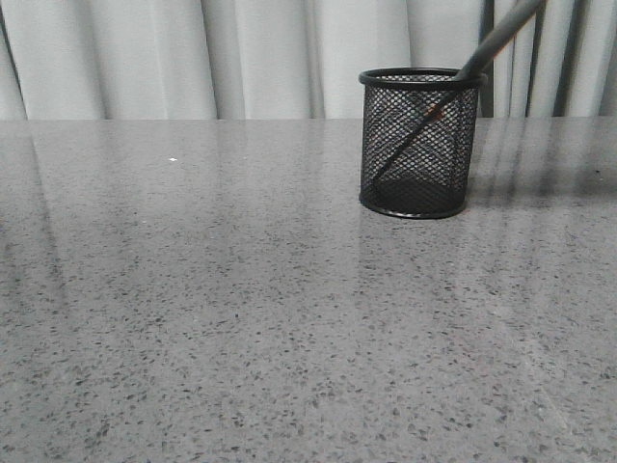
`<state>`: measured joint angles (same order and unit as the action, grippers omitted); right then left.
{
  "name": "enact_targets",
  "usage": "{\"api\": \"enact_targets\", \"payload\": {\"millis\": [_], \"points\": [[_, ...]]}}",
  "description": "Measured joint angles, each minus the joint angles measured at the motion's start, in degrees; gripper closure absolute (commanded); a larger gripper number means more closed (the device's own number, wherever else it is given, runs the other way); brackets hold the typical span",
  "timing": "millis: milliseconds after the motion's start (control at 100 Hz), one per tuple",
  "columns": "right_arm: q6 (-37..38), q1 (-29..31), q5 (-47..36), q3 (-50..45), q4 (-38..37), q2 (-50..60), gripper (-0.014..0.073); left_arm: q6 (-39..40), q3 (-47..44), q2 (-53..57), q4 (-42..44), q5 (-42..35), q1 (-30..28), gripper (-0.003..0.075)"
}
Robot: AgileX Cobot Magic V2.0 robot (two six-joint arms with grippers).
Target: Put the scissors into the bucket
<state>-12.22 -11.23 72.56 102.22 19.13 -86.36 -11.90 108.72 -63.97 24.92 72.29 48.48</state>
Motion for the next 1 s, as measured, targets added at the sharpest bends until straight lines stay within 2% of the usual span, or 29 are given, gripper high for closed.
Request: {"api": "enact_targets", "payload": {"millis": [130, 220, 320, 480, 630, 770, 890, 1000], "points": [[0.0, 0.0, 0.0, 2.7, -0.5, 4.2, 0.0277, 0.0, 0.0, 0.0, 0.1, 0.0, 0.0, 0.0233], [0.7, 0.0, 0.0, 3.0, -0.5, 7.3, 0.035, 0.0, 0.0, 0.0, 0.7, 0.0, 0.0, 0.0295], [1.4, 0.0, 0.1, 3.0, -0.5, 10.2, 0.0478, 0.0, 0.0, 0.0, 1.1, 0.0, 0.0, 0.043], [1.5, 0.0, -1.6, -1.5, -0.4, 16.3, 0.0639, 0.0, 0.0, 0.0, 1.1, 0.9, 0.0, 0.0743], [1.5, 0.0, -9.6, -12.3, -0.2, 24.4, 0.0654, 0.4, -1.3, 0.2, -0.5, 0.9, 0.0, 0.0741], [1.5, 0.0, -19.9, -24.9, 0.1, 33.8, 0.0655, 1.6, -6.5, 2.6, -2.7, -2.2, 0.0, 0.0741], [1.5, 0.0, -28.1, -37.0, 0.1, 42.7, 0.0655, 3.8, -15.9, 8.0, -3.3, -9.4, 0.0, 0.0741], [1.5, 0.0, -34.5, -46.5, 0.2, 51.4, 0.0656, 5.8, -28.4, 15.2, -3.6, -19.1, 0.0, 0.0741]]}}
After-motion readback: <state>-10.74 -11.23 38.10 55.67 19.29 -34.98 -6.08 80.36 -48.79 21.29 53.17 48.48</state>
